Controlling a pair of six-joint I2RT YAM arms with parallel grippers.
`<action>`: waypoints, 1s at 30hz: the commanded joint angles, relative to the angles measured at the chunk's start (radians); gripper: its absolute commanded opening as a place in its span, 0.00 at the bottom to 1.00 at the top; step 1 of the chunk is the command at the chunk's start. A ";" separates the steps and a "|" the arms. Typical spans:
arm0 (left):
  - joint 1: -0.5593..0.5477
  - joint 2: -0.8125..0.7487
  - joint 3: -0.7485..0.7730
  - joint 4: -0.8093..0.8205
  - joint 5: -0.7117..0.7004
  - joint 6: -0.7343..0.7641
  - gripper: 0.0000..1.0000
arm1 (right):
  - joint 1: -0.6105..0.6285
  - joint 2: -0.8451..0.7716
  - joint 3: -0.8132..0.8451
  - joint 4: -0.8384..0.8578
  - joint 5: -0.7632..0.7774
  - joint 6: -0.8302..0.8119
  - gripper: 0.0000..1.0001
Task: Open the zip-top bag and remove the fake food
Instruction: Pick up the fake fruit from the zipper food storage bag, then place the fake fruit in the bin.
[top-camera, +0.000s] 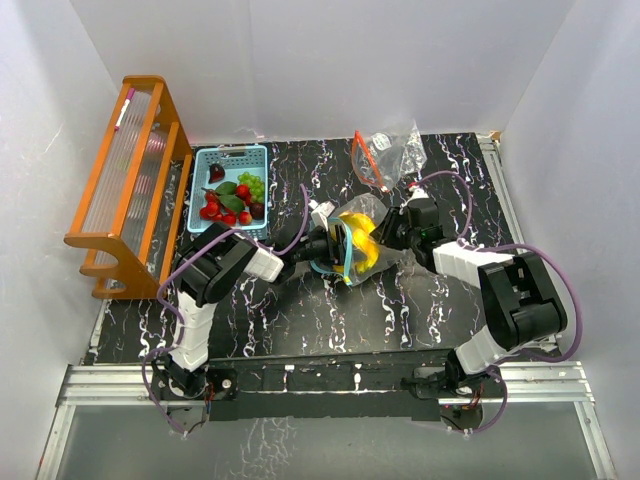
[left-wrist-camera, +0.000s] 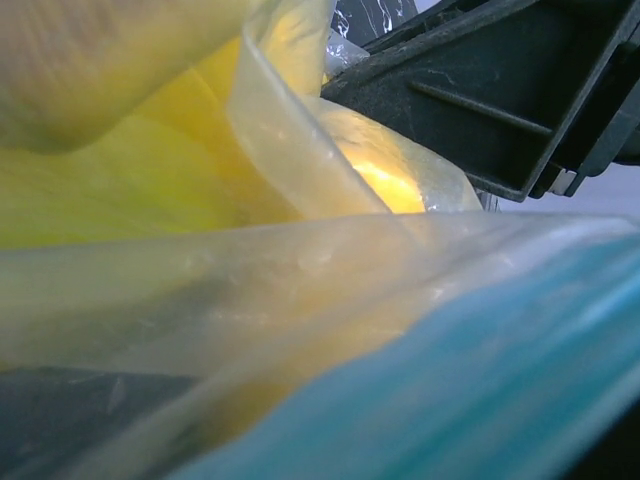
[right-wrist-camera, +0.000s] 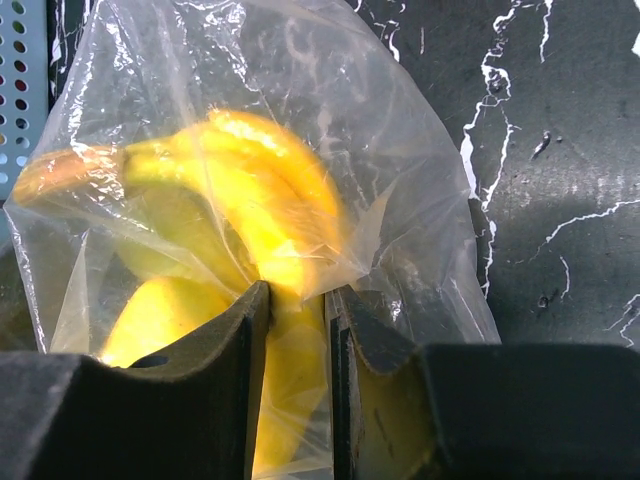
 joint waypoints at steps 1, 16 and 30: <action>-0.007 -0.078 -0.011 -0.026 0.023 0.019 0.34 | -0.019 -0.008 0.039 -0.085 0.036 -0.005 0.11; 0.085 -0.393 0.027 -0.534 0.064 0.186 0.37 | -0.235 0.008 0.119 -0.092 0.019 -0.043 0.08; 0.426 -0.379 0.334 -0.990 -0.292 0.321 0.41 | -0.245 0.047 0.111 -0.046 -0.057 -0.056 0.08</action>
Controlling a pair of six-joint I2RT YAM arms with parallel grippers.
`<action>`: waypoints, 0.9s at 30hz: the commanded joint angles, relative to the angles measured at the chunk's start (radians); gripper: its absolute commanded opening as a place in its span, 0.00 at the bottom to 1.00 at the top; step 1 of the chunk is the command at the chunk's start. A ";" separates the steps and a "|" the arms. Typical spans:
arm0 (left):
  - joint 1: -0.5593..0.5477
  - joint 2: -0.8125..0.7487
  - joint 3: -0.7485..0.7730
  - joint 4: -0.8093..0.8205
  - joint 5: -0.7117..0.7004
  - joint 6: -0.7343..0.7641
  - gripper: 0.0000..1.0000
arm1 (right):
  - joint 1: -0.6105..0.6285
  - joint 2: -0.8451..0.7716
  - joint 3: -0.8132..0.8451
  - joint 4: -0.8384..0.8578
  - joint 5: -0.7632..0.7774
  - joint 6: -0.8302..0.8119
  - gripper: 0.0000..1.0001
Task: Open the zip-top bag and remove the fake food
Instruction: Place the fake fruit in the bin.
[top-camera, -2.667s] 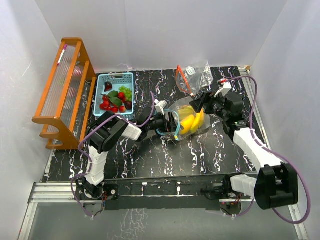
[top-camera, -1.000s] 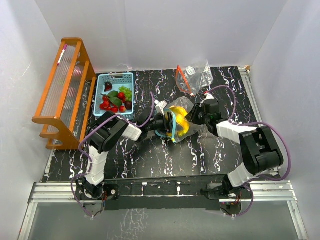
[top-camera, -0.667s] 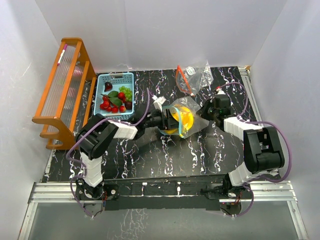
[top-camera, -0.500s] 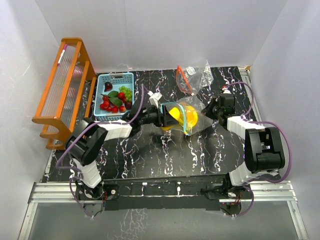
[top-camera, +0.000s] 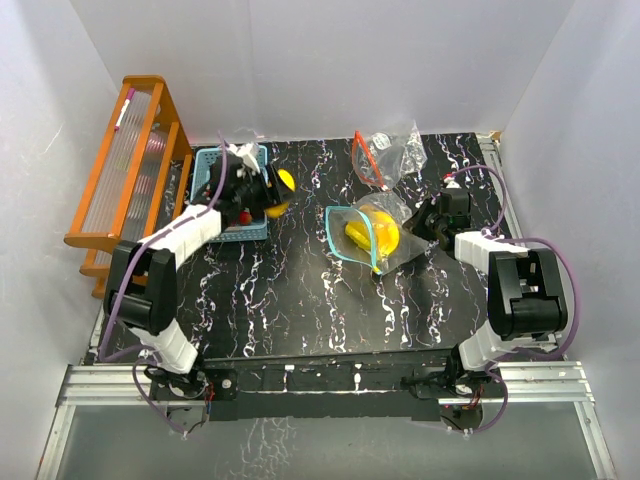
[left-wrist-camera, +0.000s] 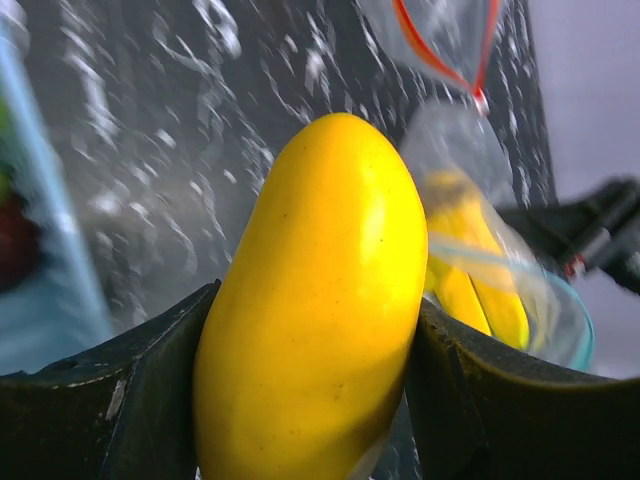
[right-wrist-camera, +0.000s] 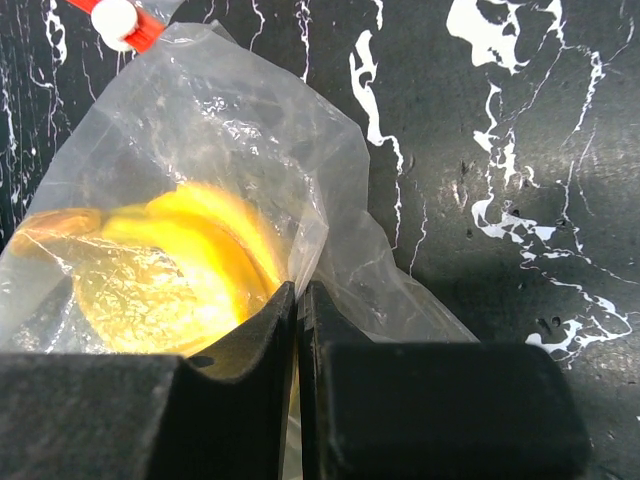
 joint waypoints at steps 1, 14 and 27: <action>0.085 0.077 0.227 -0.174 -0.185 0.103 0.42 | -0.003 0.019 0.033 0.052 -0.028 -0.021 0.08; 0.156 0.311 0.506 -0.307 -0.517 0.253 0.80 | -0.003 -0.007 0.011 0.048 -0.085 -0.058 0.08; -0.074 -0.123 0.046 -0.080 -0.436 0.118 0.68 | 0.015 -0.075 -0.033 0.061 -0.111 -0.003 0.08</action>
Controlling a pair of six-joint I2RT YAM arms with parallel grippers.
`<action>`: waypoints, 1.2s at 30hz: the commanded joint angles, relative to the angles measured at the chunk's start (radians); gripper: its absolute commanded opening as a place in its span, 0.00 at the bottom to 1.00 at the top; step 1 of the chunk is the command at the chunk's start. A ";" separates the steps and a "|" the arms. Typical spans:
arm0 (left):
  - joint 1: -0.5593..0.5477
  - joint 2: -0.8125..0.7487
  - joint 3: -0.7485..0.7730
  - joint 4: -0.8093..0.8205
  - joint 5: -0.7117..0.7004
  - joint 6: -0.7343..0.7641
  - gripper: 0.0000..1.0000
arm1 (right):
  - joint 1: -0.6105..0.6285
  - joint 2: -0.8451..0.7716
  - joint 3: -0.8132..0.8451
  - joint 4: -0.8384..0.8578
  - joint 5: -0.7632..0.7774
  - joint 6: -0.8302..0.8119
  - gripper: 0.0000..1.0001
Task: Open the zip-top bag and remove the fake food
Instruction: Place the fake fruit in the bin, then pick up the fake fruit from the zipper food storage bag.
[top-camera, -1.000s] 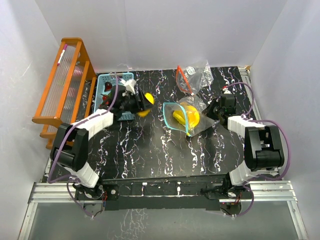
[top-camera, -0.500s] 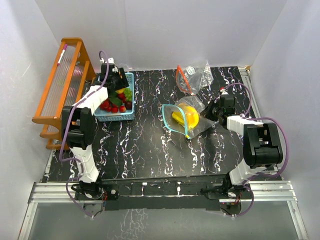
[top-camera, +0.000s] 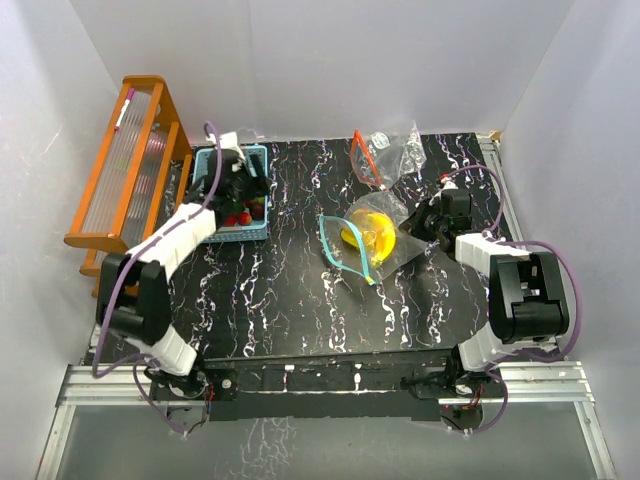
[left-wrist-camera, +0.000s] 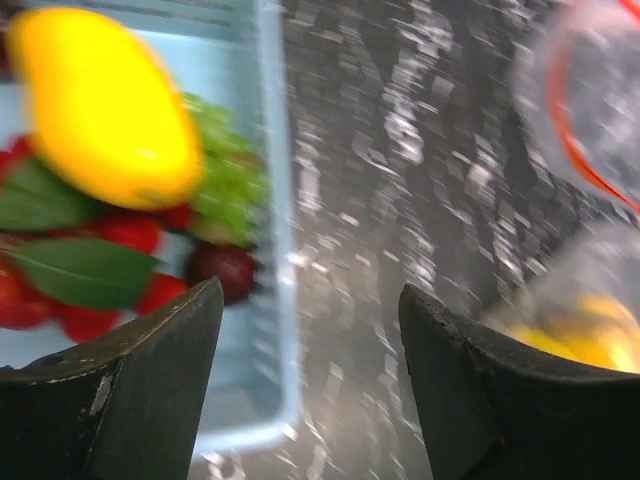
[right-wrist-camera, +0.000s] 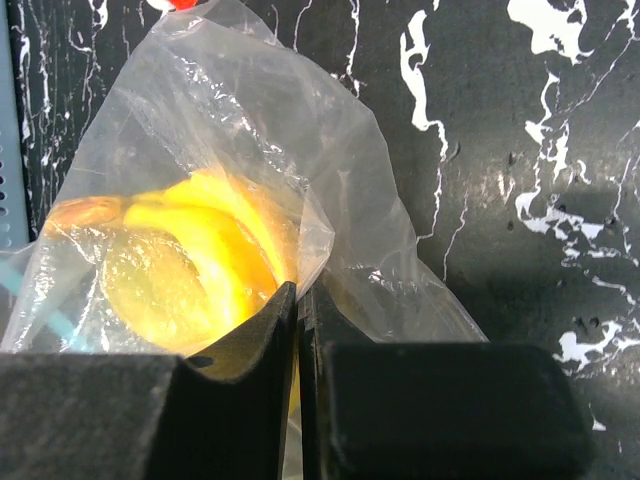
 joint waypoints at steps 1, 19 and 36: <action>-0.181 -0.160 -0.149 0.106 0.068 -0.074 0.67 | 0.024 -0.082 -0.032 0.054 -0.026 0.040 0.08; -0.400 -0.118 -0.491 0.486 0.275 -0.405 0.43 | 0.125 -0.077 -0.024 0.055 0.046 0.081 0.08; -0.435 0.185 -0.395 0.696 0.234 -0.558 0.50 | 0.195 -0.094 -0.085 0.085 0.050 0.116 0.08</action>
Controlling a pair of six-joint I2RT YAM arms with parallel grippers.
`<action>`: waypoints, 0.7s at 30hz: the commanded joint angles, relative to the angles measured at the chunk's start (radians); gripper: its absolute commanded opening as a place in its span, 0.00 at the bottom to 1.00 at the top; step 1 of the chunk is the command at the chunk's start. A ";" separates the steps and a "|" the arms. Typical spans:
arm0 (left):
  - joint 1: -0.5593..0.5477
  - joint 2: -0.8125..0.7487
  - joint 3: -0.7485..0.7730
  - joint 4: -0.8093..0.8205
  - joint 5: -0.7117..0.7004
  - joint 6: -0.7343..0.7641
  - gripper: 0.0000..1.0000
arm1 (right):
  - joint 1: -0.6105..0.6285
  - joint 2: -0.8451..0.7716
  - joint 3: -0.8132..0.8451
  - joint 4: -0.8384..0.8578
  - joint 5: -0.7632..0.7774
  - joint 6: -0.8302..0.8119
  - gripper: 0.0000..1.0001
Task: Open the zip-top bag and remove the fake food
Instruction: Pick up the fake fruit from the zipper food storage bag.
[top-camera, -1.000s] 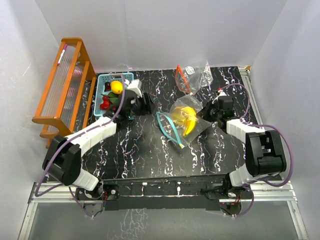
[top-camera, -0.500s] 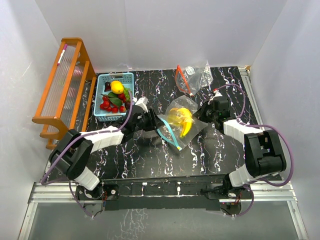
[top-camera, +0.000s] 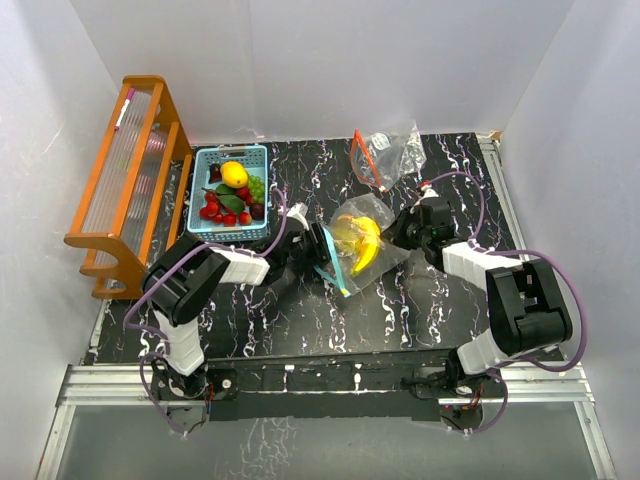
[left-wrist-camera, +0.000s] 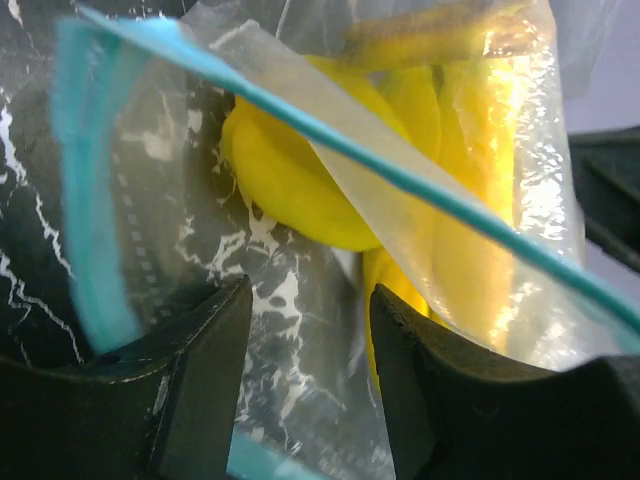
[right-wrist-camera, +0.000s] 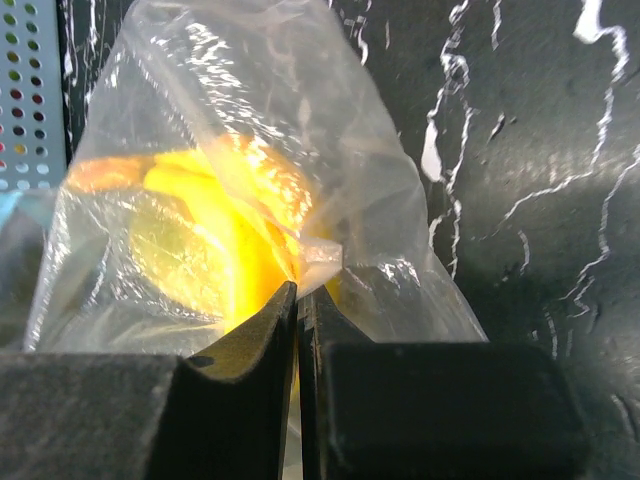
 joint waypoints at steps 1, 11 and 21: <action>-0.003 0.032 0.032 0.111 -0.006 -0.073 0.50 | 0.052 -0.021 -0.022 0.055 0.007 0.023 0.08; -0.003 0.032 0.049 0.059 -0.091 -0.141 0.64 | 0.127 -0.049 -0.069 0.068 0.015 0.028 0.08; -0.002 0.054 0.066 0.007 -0.150 -0.156 0.82 | 0.201 -0.049 -0.108 0.118 0.014 0.032 0.08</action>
